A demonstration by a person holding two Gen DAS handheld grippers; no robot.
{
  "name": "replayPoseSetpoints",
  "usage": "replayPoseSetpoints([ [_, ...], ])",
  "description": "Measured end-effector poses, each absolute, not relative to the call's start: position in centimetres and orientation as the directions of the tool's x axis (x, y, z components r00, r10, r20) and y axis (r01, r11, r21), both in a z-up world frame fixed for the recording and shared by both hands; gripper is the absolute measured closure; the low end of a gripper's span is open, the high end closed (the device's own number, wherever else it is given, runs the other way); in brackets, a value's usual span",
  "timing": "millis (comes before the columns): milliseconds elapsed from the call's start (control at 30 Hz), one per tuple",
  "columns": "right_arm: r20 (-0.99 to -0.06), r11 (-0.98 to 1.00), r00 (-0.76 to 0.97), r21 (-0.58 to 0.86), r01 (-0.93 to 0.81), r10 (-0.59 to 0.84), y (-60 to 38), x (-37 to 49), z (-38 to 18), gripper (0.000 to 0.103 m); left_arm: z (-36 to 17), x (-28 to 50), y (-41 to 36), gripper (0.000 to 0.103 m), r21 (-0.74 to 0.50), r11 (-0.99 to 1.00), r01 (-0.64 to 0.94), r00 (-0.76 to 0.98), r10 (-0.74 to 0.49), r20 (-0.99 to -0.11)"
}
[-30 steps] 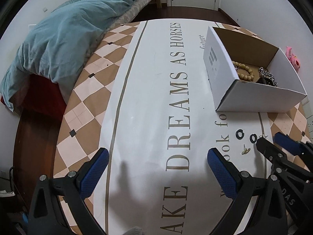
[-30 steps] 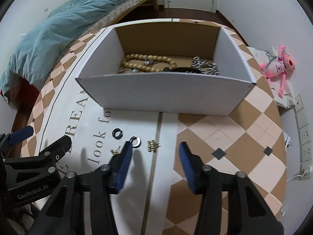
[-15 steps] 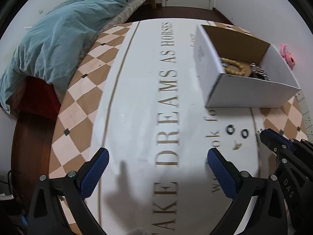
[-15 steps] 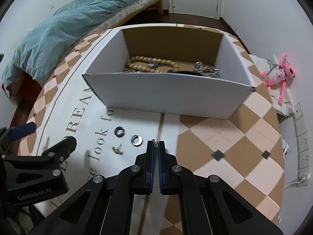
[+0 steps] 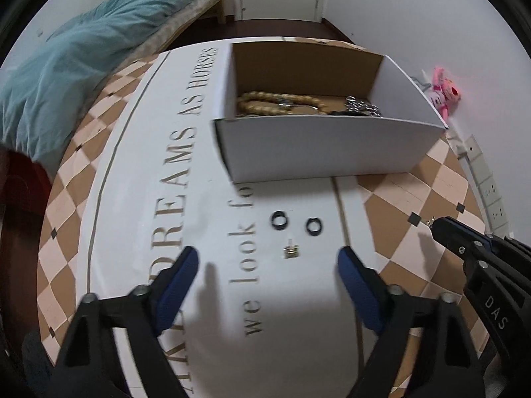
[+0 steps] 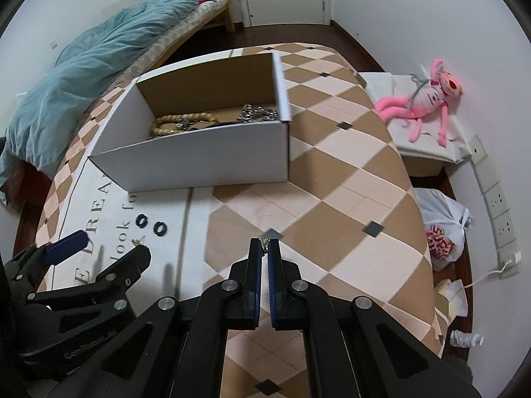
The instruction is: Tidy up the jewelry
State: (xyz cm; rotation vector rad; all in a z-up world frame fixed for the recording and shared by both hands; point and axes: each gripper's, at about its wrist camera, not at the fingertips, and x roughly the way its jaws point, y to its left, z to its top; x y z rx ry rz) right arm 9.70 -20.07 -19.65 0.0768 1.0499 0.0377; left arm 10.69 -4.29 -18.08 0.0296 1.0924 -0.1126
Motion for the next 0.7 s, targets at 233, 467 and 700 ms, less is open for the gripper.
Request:
replayPoseSetpoints([
  [233,-0.864,0.996,0.5,0.088,0.027,0.063,-20.8,9.7,-19.7,0.099,-18.8,11.3,-5.4,0.089,-0.018,0.989,0.144,0.437,-0.08,-0.896],
  [467,-0.86,0.995,0.506,0.094,0.031,0.066,-21.1,9.8,-19.4,0.099,-18.8,11.1,-5.6,0.097,-0.017,0.988,0.155,0.455,-0.087,-0.886],
  [700,-0.848,0.994,0.525,0.108,0.03,0.076,-21.1,9.6,-18.5,0.099,-17.2,10.8,-5.6,0.097,-0.038,0.986,0.162,0.485,-0.113,-0.867],
])
